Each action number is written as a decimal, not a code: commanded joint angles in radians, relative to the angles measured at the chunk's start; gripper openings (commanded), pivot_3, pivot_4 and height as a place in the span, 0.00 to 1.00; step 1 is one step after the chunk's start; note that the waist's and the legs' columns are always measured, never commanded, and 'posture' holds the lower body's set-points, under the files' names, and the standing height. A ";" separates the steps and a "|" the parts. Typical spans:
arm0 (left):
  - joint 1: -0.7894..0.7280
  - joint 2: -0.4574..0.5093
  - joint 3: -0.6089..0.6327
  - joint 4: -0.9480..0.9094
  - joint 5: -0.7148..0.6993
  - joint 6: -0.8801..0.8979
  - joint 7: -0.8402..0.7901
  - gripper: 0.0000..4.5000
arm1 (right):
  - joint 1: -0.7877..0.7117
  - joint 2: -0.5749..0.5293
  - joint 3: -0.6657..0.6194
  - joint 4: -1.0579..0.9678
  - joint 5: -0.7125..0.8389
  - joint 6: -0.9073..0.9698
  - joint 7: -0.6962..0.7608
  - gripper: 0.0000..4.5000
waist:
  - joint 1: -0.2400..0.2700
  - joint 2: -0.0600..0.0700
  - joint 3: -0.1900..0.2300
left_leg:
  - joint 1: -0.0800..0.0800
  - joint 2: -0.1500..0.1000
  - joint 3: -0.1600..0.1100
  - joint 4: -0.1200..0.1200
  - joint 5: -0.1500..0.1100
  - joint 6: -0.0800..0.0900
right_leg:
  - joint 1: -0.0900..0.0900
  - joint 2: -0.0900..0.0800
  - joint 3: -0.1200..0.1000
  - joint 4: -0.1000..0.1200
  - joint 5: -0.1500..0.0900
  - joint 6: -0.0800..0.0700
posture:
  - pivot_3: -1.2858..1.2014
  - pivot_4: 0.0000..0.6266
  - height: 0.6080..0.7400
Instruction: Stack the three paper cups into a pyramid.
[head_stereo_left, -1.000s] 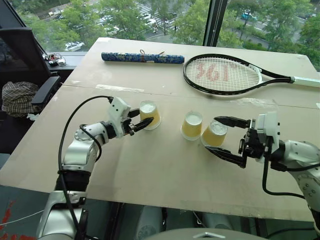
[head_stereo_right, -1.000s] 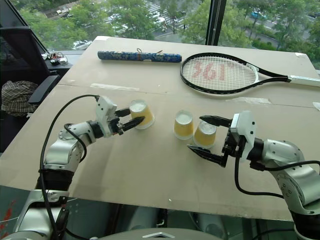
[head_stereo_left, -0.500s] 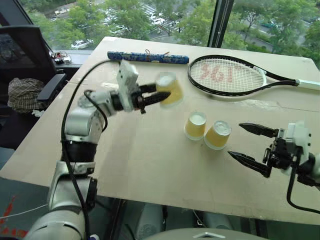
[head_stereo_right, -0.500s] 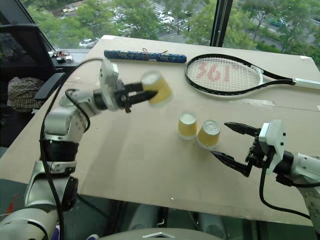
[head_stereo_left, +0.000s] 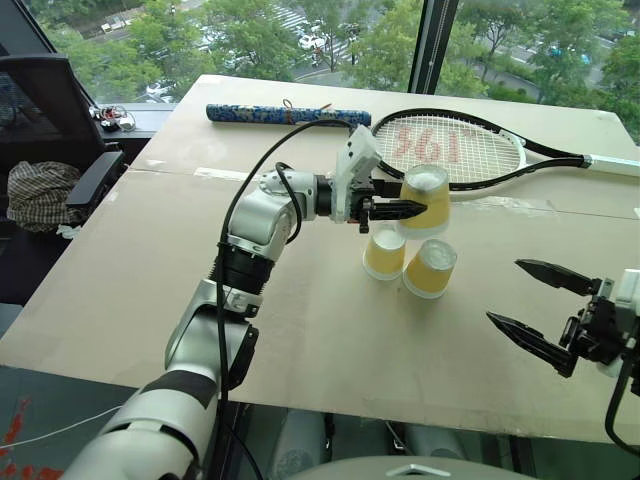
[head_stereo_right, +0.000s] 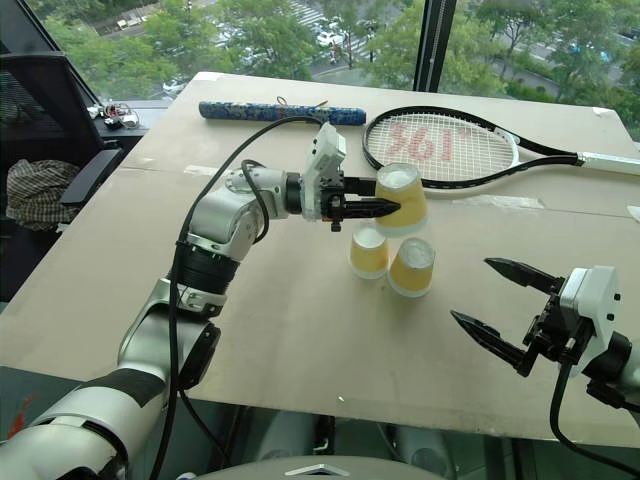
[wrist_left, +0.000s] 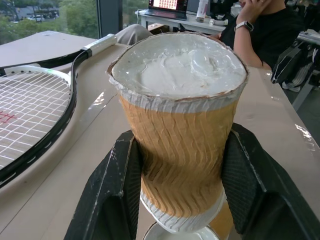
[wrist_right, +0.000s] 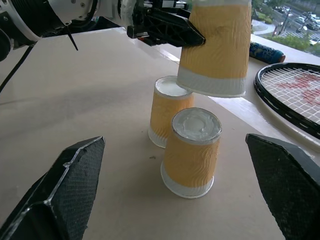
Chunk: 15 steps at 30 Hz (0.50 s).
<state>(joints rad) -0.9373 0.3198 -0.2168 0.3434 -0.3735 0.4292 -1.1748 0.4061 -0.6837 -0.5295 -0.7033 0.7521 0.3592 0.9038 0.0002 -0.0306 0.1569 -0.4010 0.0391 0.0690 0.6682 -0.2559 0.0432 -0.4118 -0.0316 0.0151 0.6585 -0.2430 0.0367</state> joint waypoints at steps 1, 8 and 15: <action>0.009 -0.011 -0.008 -0.032 0.001 -0.011 -0.033 0.37 | 0.016 0.012 -0.038 -0.044 0.013 -0.027 -0.016 1.00 | 0.001 0.000 0.000 | 0.000 0.000 0.000 0.000 0.000 0.000 | 0.000 0.000 0.000 0.000 0.000 0.000 | 0.52 0.24 1.00; 0.030 -0.003 -0.018 -0.064 0.017 0.002 -0.051 0.37 | 0.027 0.012 -0.035 -0.048 0.006 -0.038 -0.025 1.00 | 0.002 0.000 0.000 | 0.000 0.000 0.000 0.000 0.000 0.000 | 0.000 -0.001 0.000 0.000 0.000 0.000 | 0.52 0.24 1.00; 0.049 -0.001 -0.037 -0.047 0.052 -0.044 -0.070 0.37 | 0.030 0.007 -0.036 -0.049 0.003 -0.038 -0.027 1.00 | 0.004 0.000 0.000 | 0.000 0.000 0.000 0.000 0.000 0.000 | 0.000 -0.001 0.000 0.000 0.000 0.000 | 0.52 0.24 1.00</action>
<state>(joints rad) -0.8970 0.3172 -0.2407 0.3138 -0.3351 0.3977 -1.2277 0.4351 -0.6709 -0.5322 -0.7291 0.7500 0.3420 0.8842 0.0040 -0.0306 0.1569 -0.4012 0.0389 0.0694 0.6685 -0.2559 0.0432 -0.4116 -0.0328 0.0154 0.6583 -0.2430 0.0367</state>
